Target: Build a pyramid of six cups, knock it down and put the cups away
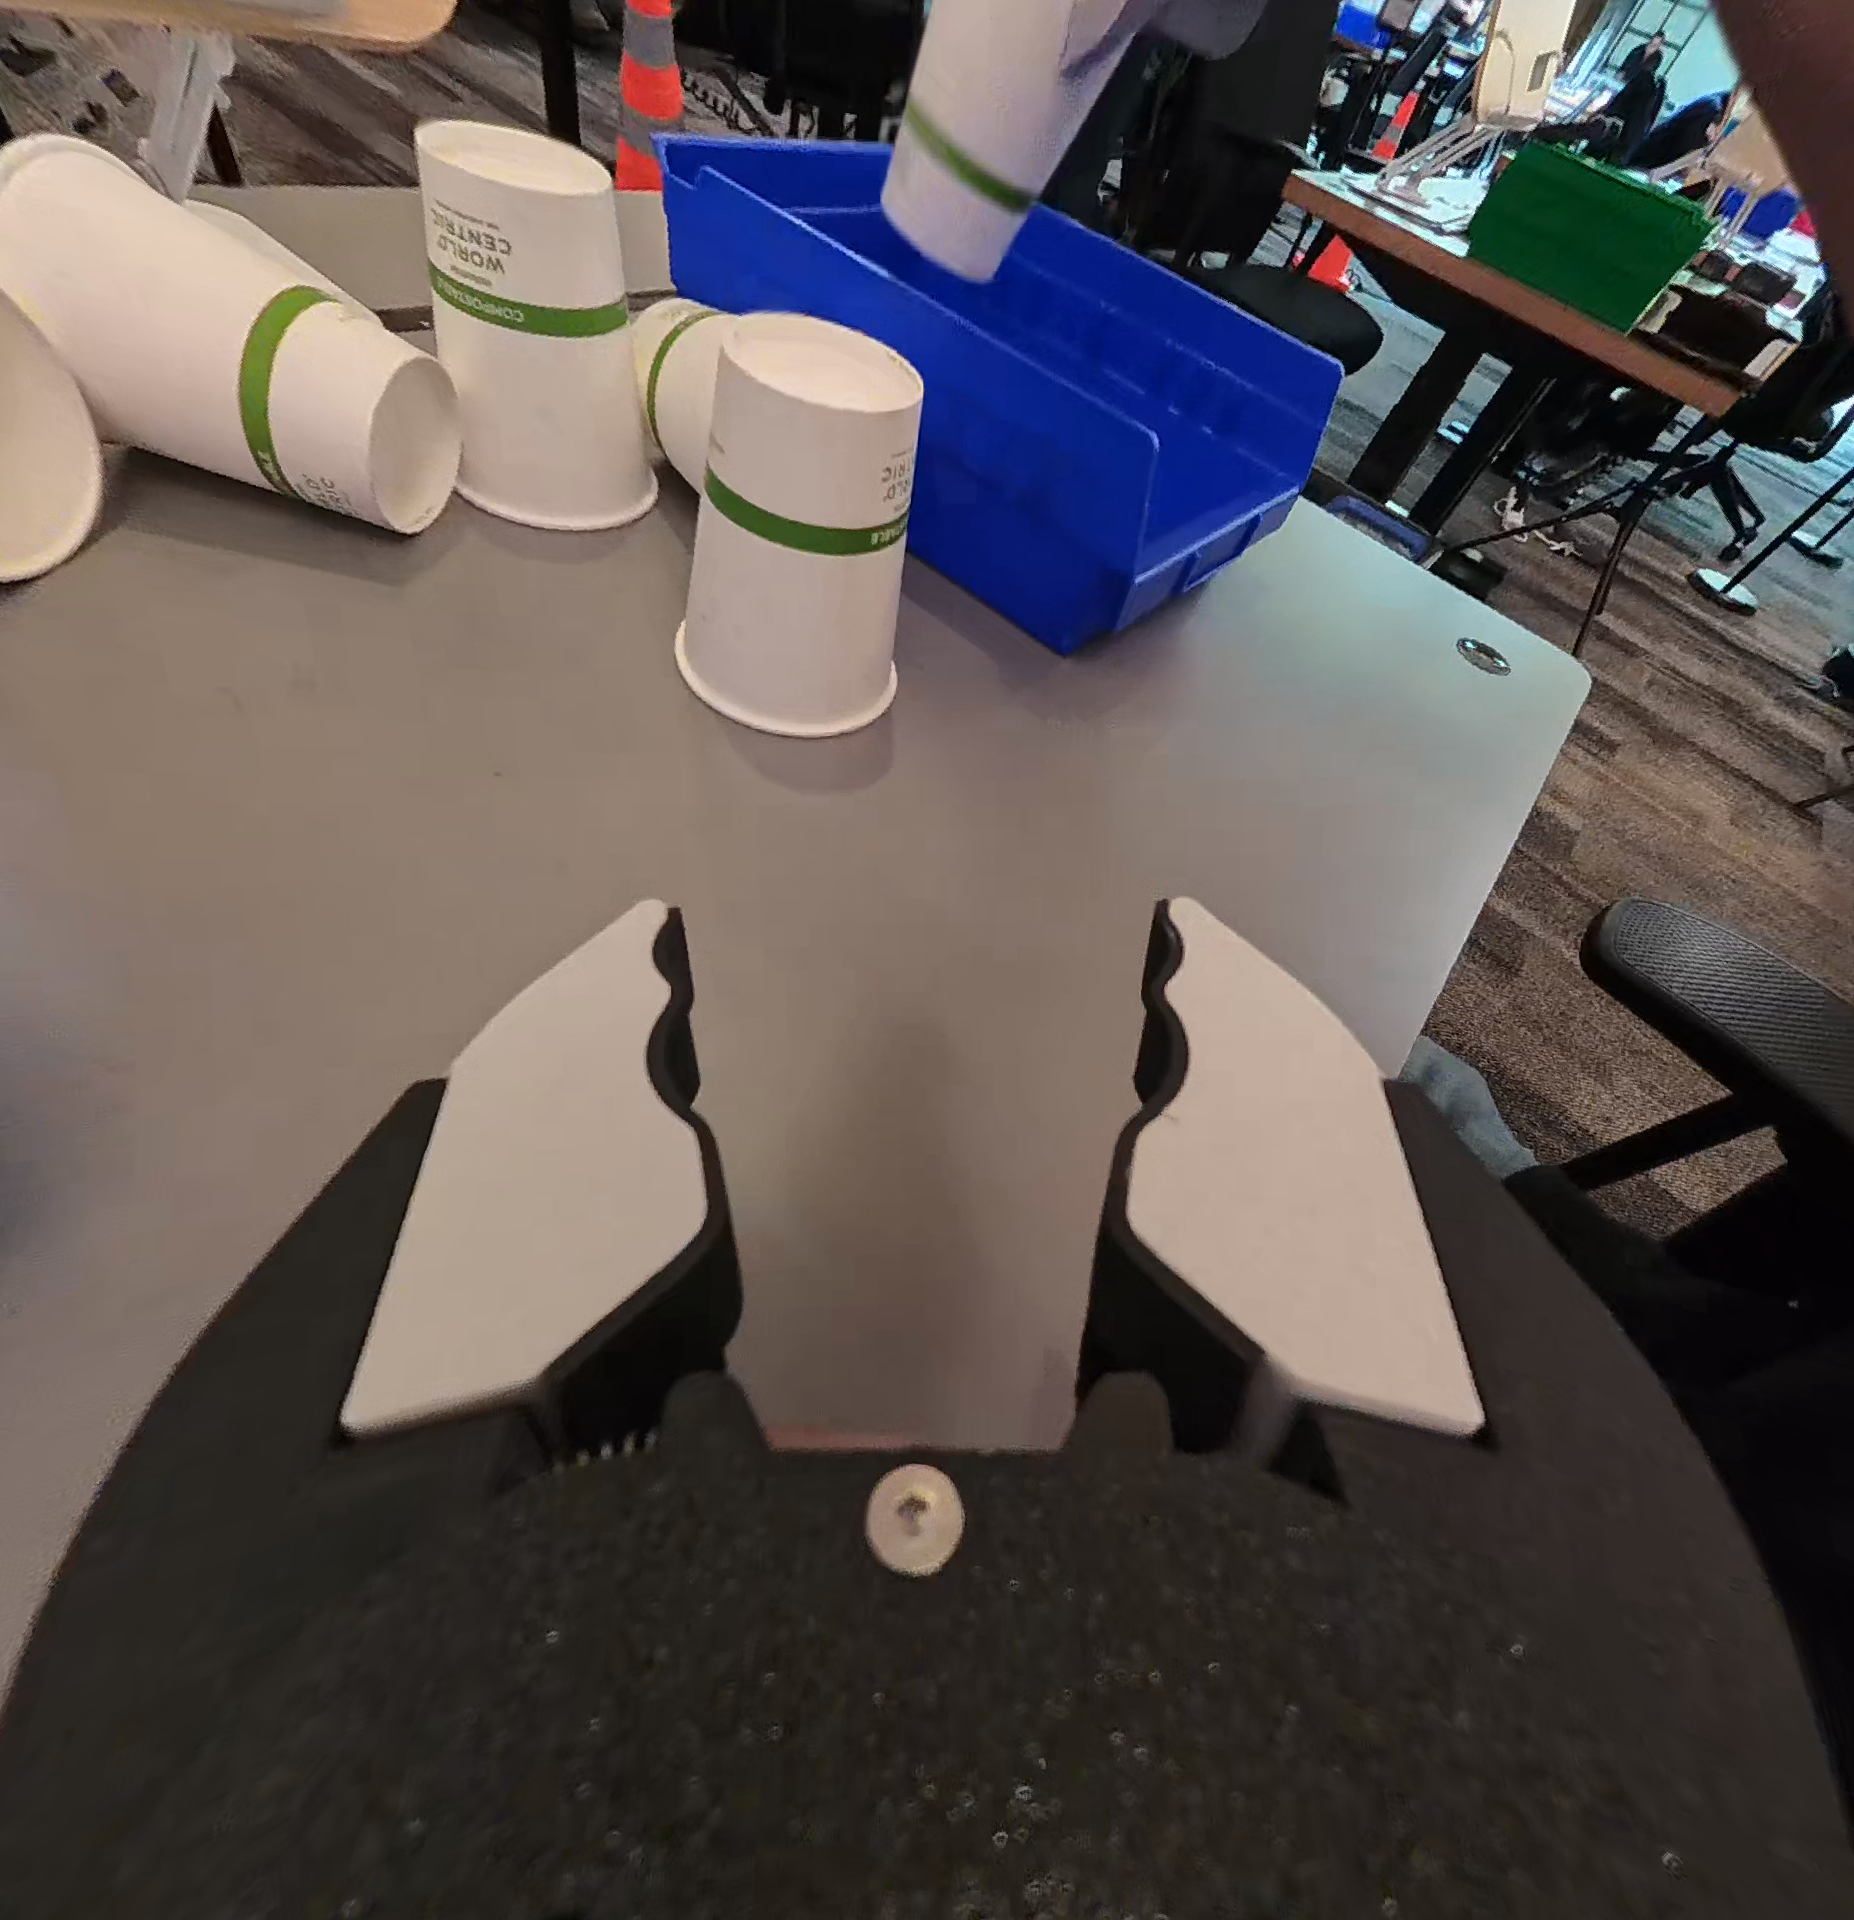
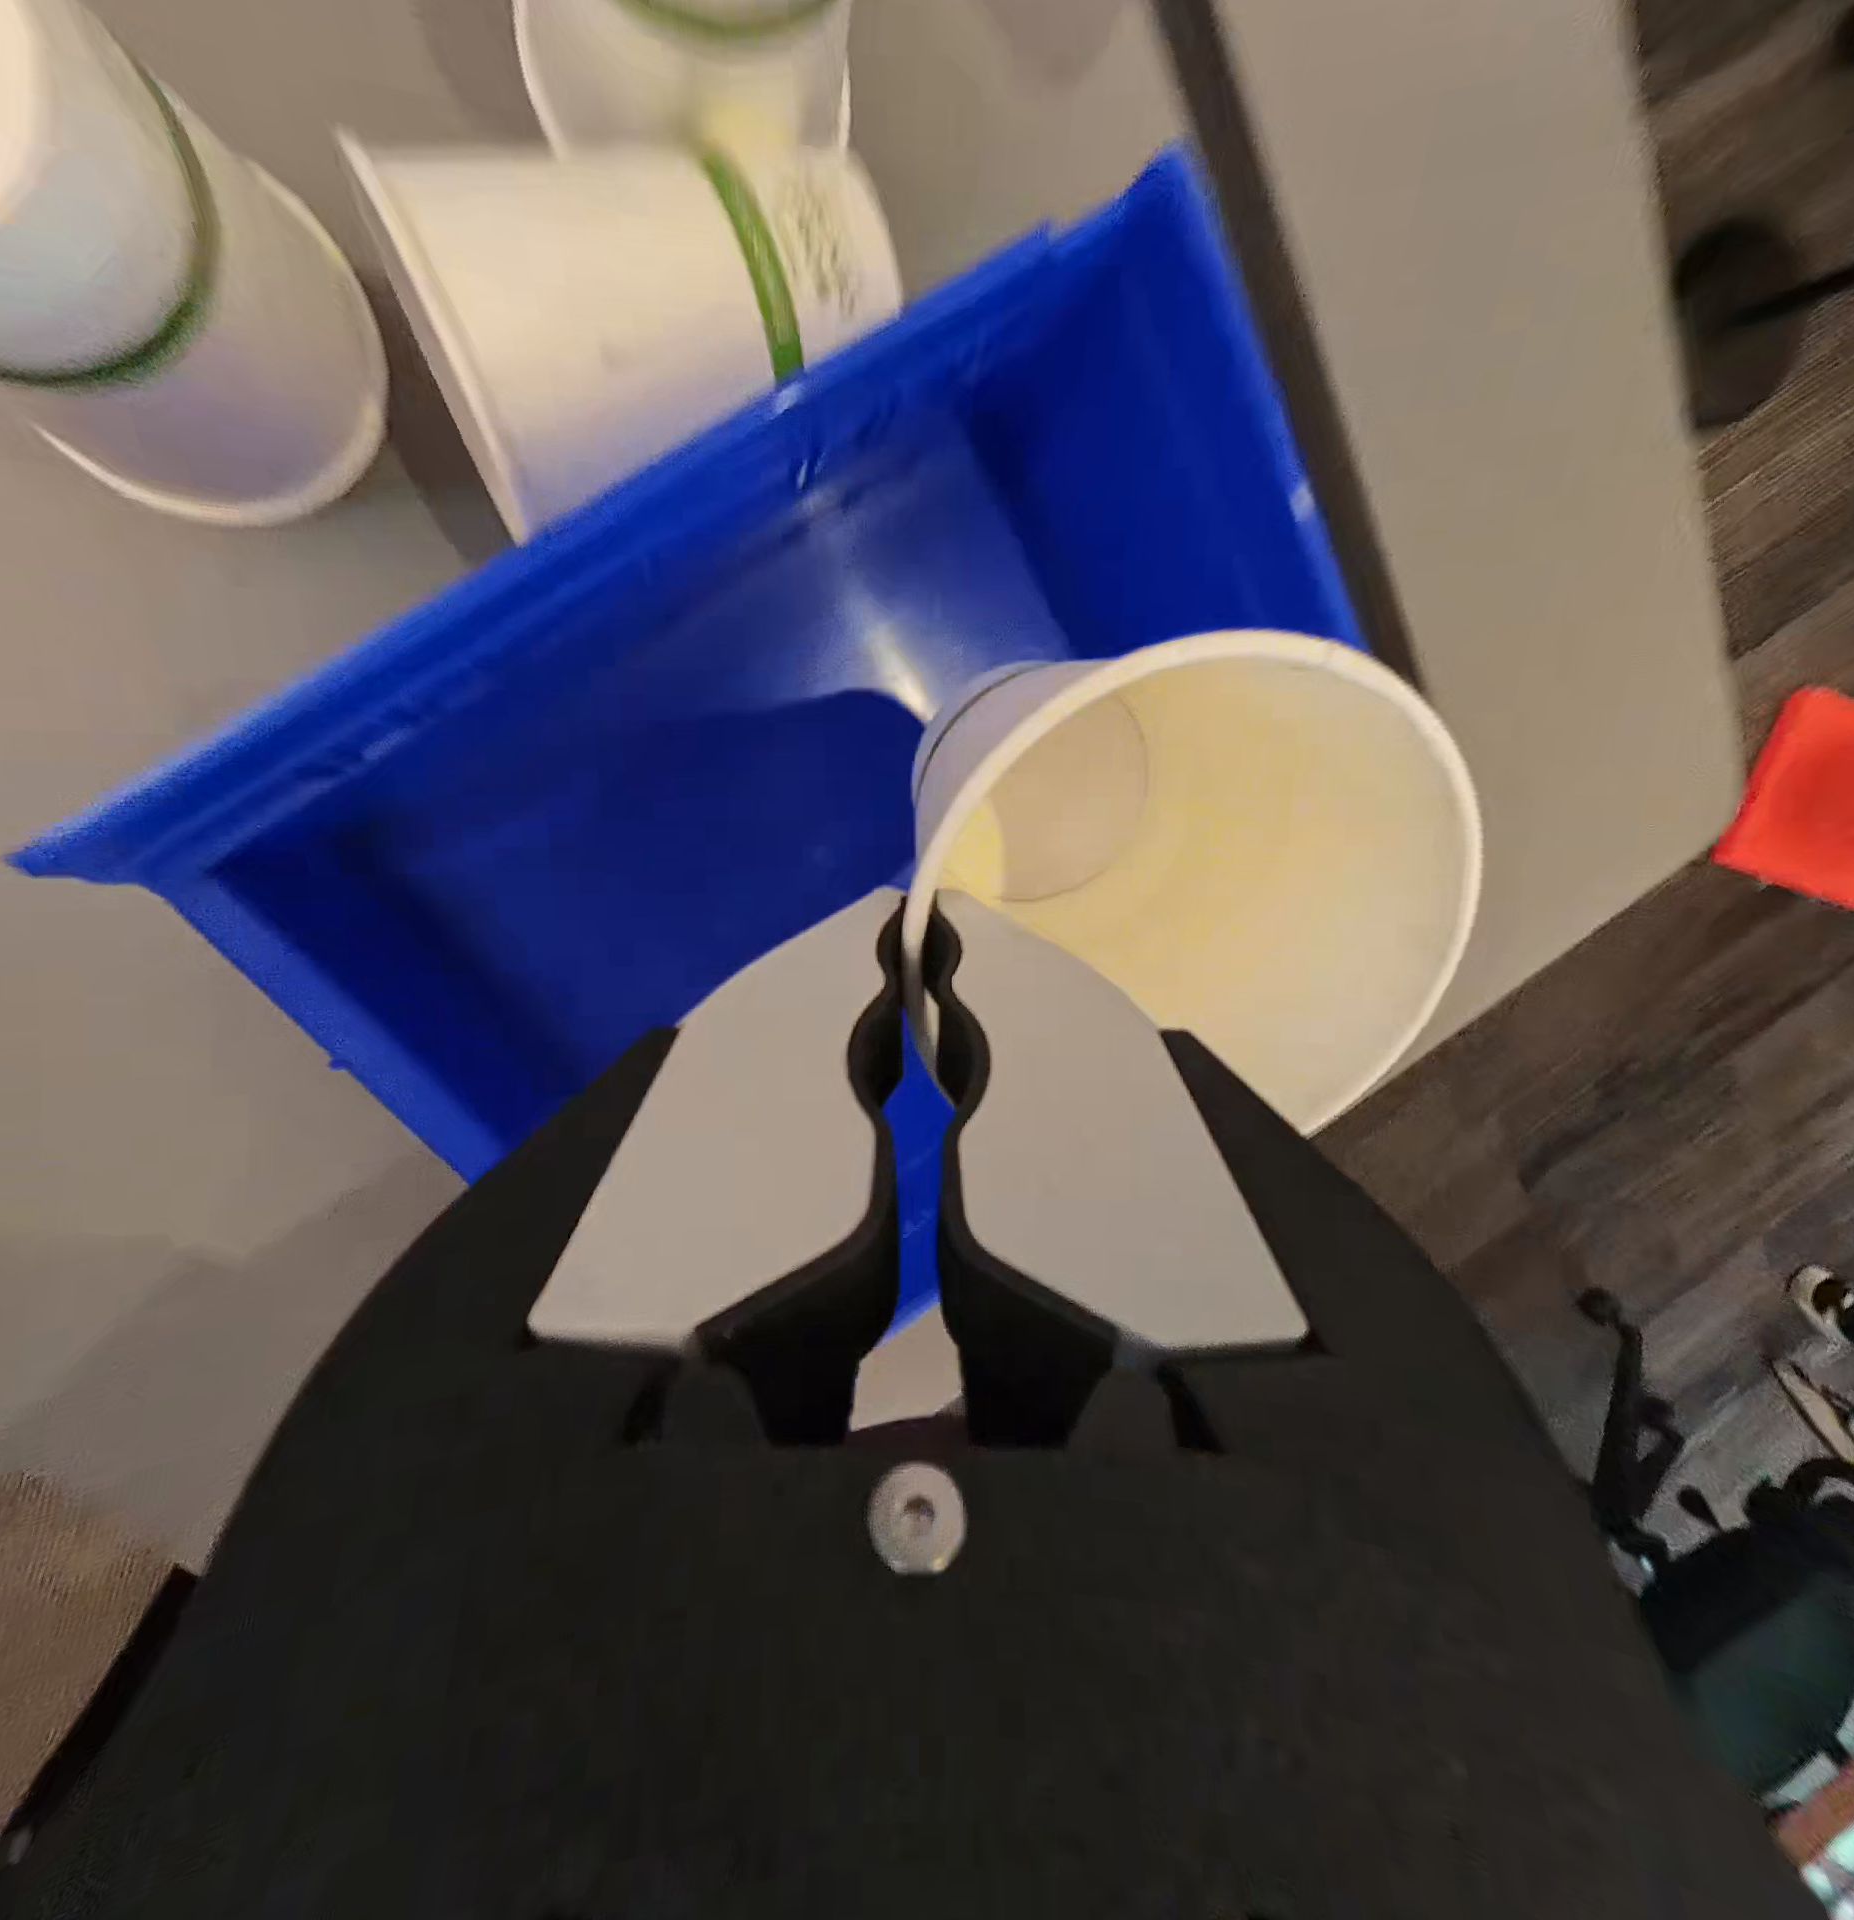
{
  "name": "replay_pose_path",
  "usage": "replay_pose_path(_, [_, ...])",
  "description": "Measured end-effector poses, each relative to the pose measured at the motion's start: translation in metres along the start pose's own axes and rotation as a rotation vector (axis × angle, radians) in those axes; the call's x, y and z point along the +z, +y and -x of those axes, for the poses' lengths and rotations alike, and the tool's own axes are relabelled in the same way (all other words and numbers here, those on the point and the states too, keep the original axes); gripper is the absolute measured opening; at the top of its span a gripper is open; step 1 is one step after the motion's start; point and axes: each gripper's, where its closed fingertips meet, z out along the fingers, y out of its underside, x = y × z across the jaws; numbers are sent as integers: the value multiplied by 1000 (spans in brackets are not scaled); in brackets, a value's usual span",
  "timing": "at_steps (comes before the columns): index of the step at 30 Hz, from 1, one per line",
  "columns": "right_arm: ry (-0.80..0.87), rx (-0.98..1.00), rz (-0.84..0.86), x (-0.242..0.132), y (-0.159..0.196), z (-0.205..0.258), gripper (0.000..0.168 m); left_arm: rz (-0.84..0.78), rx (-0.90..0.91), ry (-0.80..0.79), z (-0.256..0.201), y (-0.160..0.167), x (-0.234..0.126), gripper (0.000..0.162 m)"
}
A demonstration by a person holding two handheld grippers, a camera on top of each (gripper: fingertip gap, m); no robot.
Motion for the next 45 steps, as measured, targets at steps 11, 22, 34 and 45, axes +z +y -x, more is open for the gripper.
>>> replay_pose_path(11, [-138, 12, 216, 70, 17, 15, 1, 66, 40, -23, 5, 15, 3, 84])
replay_pose_path(22, [-11, 63, -461, -33, -68, 70, 38, 74, 60, -26, 6, 16, 2, 82])
replay_pose_path(34, [-115, 143, -864, 11, -102, 314, 40, 146, 144, -386, 85, -31, 10, 60])
replay_pose_path(45, [-211, 161, -826, 28, -99, 332, 39, 587, 357, -927, 273, -106, 100, 60])
